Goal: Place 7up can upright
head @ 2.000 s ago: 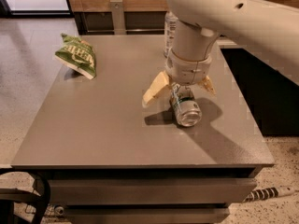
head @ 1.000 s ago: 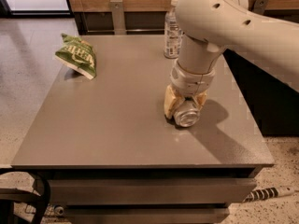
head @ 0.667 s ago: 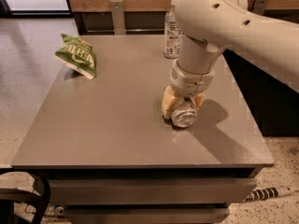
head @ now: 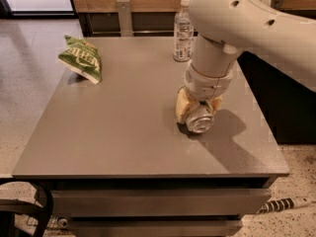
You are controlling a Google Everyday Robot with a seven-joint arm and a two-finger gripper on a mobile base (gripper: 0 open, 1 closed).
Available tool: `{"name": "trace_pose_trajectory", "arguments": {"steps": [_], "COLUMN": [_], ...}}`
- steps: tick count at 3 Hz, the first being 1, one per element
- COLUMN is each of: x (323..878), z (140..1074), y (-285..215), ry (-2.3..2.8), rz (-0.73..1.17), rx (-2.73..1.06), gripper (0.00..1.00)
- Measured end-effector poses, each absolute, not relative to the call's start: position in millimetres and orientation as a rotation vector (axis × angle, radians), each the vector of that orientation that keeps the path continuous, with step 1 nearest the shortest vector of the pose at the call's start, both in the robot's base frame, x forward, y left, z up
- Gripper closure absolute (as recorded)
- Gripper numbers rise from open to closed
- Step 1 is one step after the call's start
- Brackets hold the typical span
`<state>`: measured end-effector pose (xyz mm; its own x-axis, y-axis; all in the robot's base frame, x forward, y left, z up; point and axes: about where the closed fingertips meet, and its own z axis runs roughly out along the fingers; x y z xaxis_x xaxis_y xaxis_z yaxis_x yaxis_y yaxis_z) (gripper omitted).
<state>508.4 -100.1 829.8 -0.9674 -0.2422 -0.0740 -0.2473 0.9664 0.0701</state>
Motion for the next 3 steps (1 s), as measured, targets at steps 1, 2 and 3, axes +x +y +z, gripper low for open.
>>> {"name": "trace_pose_trajectory", "arguments": {"steps": [1,2,3], "x": [508.2,511.6,510.3], "z": [856.0,883.8,905.8], "y": [-121.2,-140.3,-152.4], "ry": [2.972,2.870,2.744], "rz": [0.042,0.025,0.085], "rx": [-0.343,-0.323,-0.357], "gripper": [1.00,1.00,1.00]}}
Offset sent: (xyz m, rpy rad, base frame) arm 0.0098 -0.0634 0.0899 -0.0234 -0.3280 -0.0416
